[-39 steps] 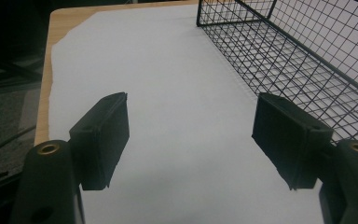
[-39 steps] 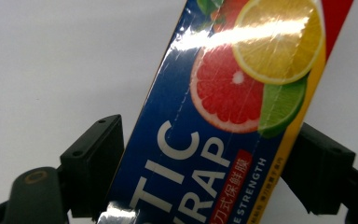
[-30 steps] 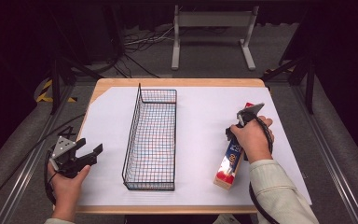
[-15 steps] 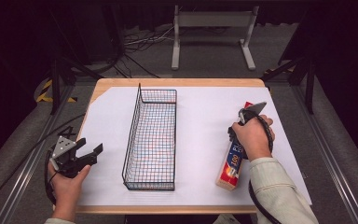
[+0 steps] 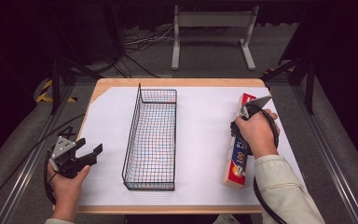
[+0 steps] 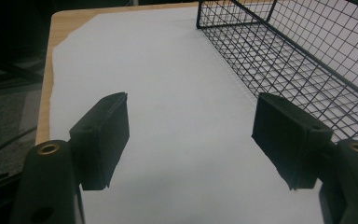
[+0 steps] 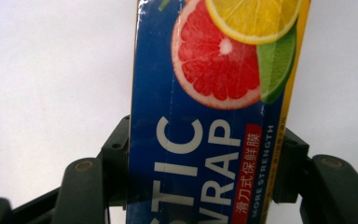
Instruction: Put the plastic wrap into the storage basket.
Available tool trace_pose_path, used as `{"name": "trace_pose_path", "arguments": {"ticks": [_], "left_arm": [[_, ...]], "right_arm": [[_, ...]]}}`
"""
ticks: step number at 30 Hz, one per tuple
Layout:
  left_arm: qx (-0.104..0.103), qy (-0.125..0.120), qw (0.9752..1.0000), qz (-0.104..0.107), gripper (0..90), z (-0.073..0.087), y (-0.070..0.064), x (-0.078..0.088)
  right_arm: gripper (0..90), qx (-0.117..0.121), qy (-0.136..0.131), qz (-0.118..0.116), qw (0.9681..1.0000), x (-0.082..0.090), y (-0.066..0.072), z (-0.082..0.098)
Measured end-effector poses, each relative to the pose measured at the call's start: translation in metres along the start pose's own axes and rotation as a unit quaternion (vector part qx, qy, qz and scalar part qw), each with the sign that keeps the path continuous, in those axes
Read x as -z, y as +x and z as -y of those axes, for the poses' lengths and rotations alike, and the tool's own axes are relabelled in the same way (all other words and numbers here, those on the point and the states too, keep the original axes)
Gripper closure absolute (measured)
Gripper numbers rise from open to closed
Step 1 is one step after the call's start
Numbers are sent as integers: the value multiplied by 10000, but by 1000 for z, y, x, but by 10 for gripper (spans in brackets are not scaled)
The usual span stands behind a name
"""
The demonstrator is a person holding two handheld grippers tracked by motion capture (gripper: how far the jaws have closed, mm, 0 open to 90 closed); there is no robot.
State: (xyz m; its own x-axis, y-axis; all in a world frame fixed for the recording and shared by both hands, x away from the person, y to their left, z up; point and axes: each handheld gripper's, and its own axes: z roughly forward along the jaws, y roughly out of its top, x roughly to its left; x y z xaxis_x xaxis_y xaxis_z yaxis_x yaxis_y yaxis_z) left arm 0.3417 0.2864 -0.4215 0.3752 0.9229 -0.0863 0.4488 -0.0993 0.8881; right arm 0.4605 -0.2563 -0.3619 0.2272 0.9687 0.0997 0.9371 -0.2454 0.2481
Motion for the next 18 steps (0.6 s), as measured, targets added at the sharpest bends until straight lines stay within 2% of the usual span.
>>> {"name": "trace_pose_path", "arguments": {"ticks": [10,18], "left_arm": [[-25,-4,10000,-3,275,1,0,2],[-59,0,10000,-55,274,5,1,8]], "right_arm": [[409,100,-173,-178,9996,30,7,-5],[410,223,-204,-184,9994,42,18,-10]]}}
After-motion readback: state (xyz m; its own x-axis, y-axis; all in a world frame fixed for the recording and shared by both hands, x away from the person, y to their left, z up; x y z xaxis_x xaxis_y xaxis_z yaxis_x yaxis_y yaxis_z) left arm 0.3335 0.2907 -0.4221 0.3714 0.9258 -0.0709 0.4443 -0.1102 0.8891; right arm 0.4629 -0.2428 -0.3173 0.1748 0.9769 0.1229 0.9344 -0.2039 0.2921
